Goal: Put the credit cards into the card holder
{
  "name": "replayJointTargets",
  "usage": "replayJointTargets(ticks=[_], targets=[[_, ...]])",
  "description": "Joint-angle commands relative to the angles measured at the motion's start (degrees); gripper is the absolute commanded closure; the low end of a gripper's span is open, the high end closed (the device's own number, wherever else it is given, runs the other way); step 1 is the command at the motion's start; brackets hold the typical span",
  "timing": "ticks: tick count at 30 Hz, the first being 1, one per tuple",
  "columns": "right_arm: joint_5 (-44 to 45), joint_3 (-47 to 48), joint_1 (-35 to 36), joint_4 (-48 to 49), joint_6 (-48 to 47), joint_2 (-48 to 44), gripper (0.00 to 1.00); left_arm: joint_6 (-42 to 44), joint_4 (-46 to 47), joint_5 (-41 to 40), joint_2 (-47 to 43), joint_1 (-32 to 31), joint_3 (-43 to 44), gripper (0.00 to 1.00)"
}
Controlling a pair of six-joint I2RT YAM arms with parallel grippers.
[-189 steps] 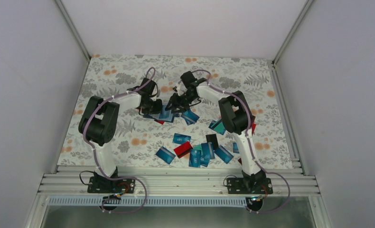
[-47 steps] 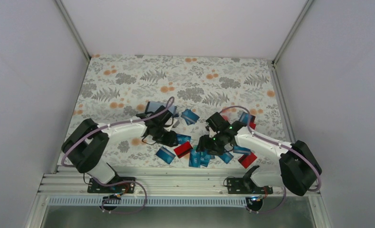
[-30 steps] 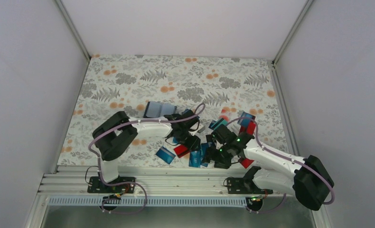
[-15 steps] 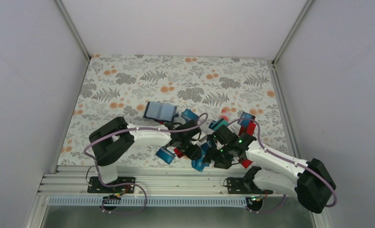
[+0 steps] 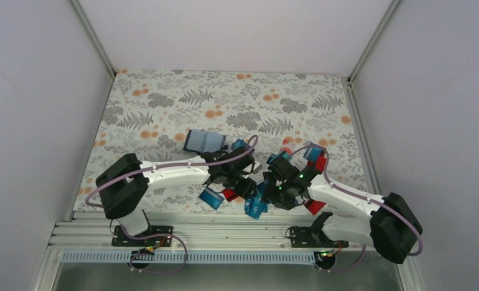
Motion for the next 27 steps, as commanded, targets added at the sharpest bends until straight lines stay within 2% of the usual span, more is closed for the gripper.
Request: replayJointTargets(ticks=[1,8,15,22,27], targets=[[5.92,3.13,-1.41,1.31,0.08,2.7,0.44,-2.36,-0.57,1.0,-2.15,-0.21,-4.31,0.54],[8.61,8.8,-1.58,1.06,-4.21,12.32,0.46,-4.16,0.17,0.35,-5.4,-0.21,-8.83,0.54],[6.35,12.17,1.93,0.11,-3.4,22.07,0.56,-6.62,0.37,-0.64,-9.39,-0.23,-13.7,0.54],[1.8,12.09,6.98,3.07,-1.24,25.72,0.65,-9.64,1.8,2.22,-13.84,-0.23,-19.86,0.54],[1.05,12.09,7.72,3.27,-0.22,25.42,0.66,-10.74,4.46,7.46,-15.74,-0.45,-23.64,0.54]])
